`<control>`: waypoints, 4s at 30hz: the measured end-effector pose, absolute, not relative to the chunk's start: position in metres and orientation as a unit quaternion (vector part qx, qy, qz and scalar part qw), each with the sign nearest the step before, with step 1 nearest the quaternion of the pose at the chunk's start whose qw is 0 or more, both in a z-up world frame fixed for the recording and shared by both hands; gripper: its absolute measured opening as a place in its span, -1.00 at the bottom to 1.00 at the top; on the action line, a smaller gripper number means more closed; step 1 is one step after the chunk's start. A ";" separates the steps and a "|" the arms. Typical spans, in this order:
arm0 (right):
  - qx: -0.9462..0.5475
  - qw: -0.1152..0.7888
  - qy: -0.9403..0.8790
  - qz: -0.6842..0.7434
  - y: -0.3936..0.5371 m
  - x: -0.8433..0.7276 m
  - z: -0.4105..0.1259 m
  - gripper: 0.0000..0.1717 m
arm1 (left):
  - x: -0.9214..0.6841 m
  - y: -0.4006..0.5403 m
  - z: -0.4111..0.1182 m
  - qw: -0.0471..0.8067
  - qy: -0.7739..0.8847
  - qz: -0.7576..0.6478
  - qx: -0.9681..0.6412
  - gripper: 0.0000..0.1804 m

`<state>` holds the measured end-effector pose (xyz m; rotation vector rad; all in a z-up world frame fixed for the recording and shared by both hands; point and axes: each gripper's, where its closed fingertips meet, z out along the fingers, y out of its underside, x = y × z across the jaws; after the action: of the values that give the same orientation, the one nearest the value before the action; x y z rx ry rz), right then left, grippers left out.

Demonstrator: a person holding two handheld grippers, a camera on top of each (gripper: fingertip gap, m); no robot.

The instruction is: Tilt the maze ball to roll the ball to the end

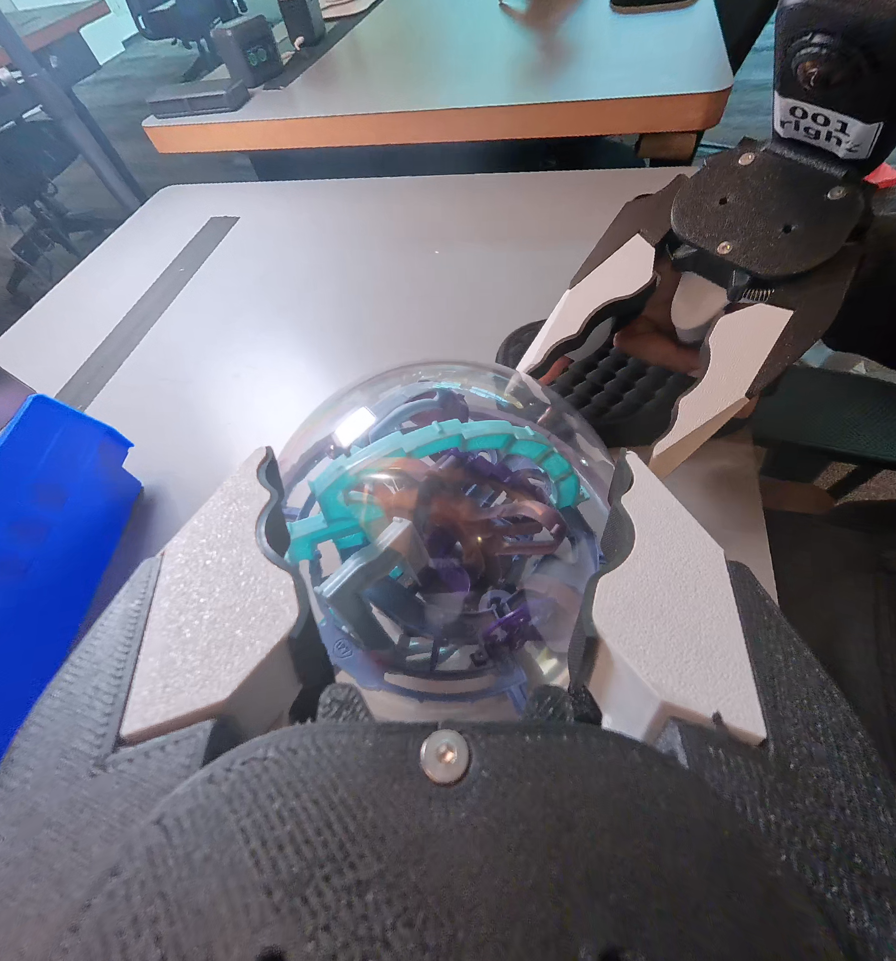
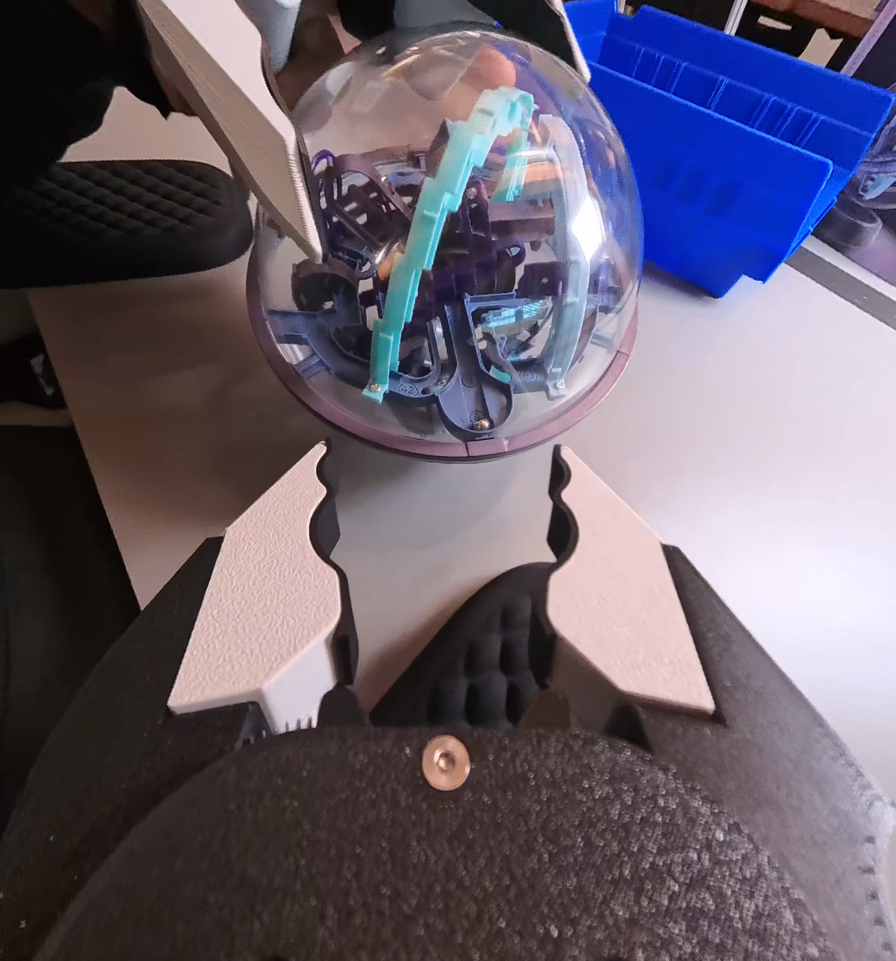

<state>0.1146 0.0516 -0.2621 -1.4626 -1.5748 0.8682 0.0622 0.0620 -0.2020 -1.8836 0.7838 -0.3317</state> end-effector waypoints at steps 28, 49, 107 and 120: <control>-0.607 0.349 -0.555 0.448 0.043 0.099 -0.254 -0.33 | 0.031 0.051 -0.200 0.534 0.233 -0.169 -0.795 0.34; -0.549 0.407 -0.599 0.417 0.046 0.065 -0.239 0.29 | 0.013 0.034 -0.213 0.507 0.305 -0.227 -0.774 0.49; -0.487 0.452 -0.622 0.414 0.060 0.064 -0.228 0.38 | 0.016 0.037 -0.250 0.476 0.186 -0.354 -0.783 0.59; -0.453 0.420 -0.647 0.447 0.066 0.067 -0.235 0.33 | 0.025 0.048 -0.217 0.499 0.393 -0.303 -0.710 0.57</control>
<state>0.0665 0.0665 -0.2352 -1.1350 -1.6226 1.1205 0.0250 0.0483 -0.2172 -1.7187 0.9504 -0.7341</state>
